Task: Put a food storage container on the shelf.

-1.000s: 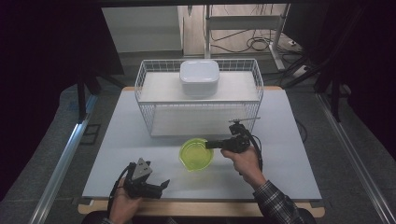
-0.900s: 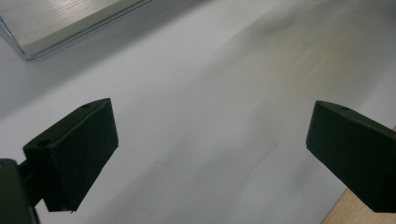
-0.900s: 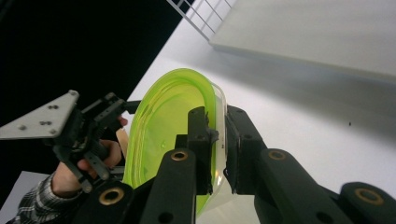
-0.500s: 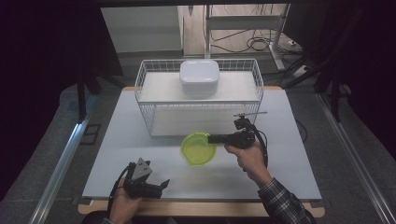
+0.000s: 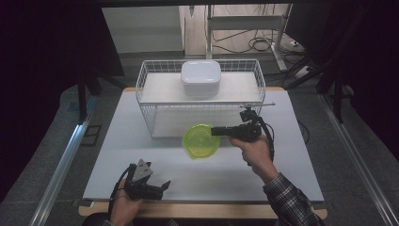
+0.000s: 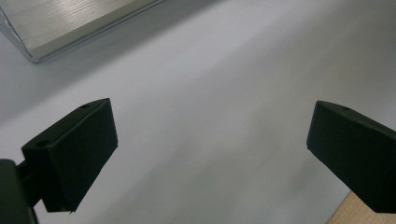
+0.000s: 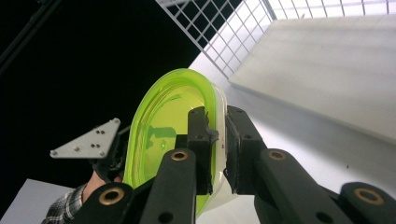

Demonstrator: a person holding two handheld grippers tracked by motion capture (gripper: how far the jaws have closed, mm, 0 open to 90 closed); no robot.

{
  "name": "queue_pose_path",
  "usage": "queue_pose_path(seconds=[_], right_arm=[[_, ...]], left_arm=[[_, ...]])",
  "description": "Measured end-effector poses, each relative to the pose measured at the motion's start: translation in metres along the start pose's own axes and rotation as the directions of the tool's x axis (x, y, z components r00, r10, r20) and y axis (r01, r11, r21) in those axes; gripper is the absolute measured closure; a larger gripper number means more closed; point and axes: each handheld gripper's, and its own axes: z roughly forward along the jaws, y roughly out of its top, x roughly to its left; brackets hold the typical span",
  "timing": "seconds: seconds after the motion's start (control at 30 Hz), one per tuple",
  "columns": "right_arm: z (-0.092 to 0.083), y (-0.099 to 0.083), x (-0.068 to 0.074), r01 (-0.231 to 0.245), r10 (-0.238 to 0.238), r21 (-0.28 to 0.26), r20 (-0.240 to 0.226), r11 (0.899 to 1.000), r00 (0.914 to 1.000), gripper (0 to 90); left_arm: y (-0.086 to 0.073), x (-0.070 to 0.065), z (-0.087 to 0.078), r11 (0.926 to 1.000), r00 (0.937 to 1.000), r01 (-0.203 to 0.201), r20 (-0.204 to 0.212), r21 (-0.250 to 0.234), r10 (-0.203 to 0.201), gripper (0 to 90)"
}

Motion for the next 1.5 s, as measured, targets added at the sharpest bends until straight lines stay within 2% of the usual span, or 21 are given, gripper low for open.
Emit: queue_pose_path(seconds=[0.67,1.3,1.5], right_arm=[[-0.024,0.039,0.020,0.011,-0.012,-0.059,-0.013,0.998,0.9999,81.6],[-0.043,0.080,0.039,0.024,-0.026,-0.128,-0.010,0.991,0.9996,81.6],[-0.046,0.096,0.045,0.006,-0.009,-0.149,-0.019,0.989,0.9998,81.6]], left_arm=[[0.000,0.000,0.001,1.0000,1.0000,0.000,0.000,0.000,0.000,1.3],[0.000,0.000,0.001,1.0000,1.0000,0.007,0.003,0.000,-0.007,1.3],[0.000,0.000,0.001,1.0000,1.0000,0.005,0.004,0.005,-0.005,1.3]])
